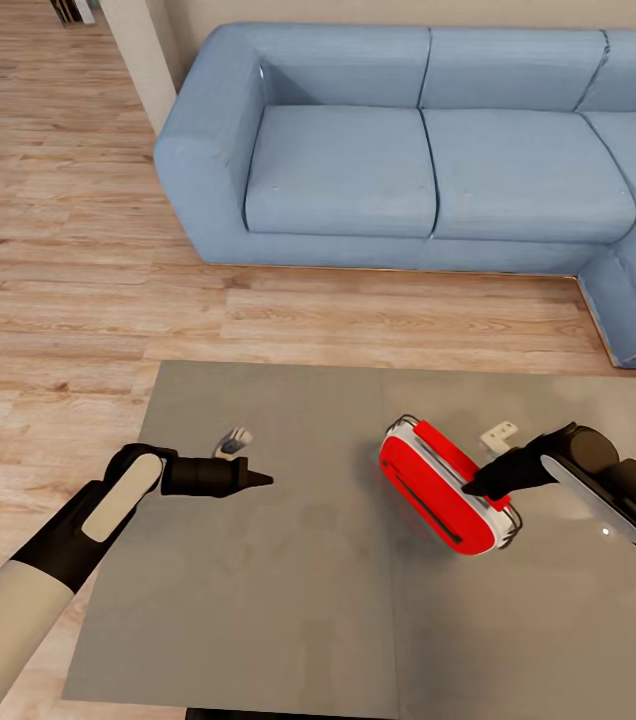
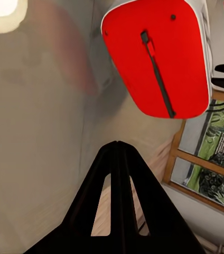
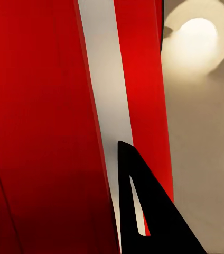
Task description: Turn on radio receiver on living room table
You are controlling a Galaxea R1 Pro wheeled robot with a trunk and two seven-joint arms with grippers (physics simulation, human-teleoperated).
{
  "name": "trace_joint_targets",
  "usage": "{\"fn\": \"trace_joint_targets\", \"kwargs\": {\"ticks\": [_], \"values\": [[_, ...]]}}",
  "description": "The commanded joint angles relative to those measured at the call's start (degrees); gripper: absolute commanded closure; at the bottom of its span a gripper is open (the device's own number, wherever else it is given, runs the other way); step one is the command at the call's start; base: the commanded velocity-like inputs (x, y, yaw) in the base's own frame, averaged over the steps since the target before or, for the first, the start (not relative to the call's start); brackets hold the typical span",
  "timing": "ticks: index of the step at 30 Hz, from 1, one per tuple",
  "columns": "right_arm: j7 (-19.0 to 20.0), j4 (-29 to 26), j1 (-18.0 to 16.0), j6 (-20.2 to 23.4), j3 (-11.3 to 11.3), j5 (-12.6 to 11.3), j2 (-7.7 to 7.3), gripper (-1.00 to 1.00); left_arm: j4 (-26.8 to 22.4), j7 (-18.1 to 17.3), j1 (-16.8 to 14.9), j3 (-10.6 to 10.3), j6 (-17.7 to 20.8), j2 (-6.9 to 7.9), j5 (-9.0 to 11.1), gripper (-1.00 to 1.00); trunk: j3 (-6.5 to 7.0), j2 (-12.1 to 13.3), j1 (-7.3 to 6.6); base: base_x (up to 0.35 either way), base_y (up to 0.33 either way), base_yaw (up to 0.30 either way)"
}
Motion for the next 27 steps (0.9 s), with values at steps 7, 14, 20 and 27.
{"fn": "trace_joint_targets", "kwargs": {"ticks": [7, 14, 20, 27], "values": [[-0.25, -0.01, -0.01, 0.05, 0.0, -0.45, 0.1, 1.0, -0.05, -0.09, 0.0, 0.13, 0.02, 0.01, 0.14, 1.0, 0.0, 0.0, 0.0, 0.0, 0.0, 0.0], [-0.26, -0.01, -0.01, 0.05, -1.23, -0.47, 0.22, 1.0, 0.02, -0.06, 0.0, 0.2, 0.01, -0.12, 0.06, 1.0, 0.0, 0.0, 0.0, 0.0, 0.0, 0.0], [-0.26, -0.02, -0.01, -0.63, -2.92, -0.96, 0.34, 1.0, 0.83, -0.03, 0.0, 0.04, -0.05, -0.2, 0.06, 1.0, 0.0, 0.0, 0.0, 0.0, 0.0, 0.0], [-0.47, -0.03, -0.01, -3.01, -4.31, -3.24, 0.45, 1.0, 1.81, 0.02, 0.0, -0.2, -0.1, -0.31, 0.06, 1.0, 0.0, 0.0, 0.0, 0.0, 0.0, 0.0]]}}
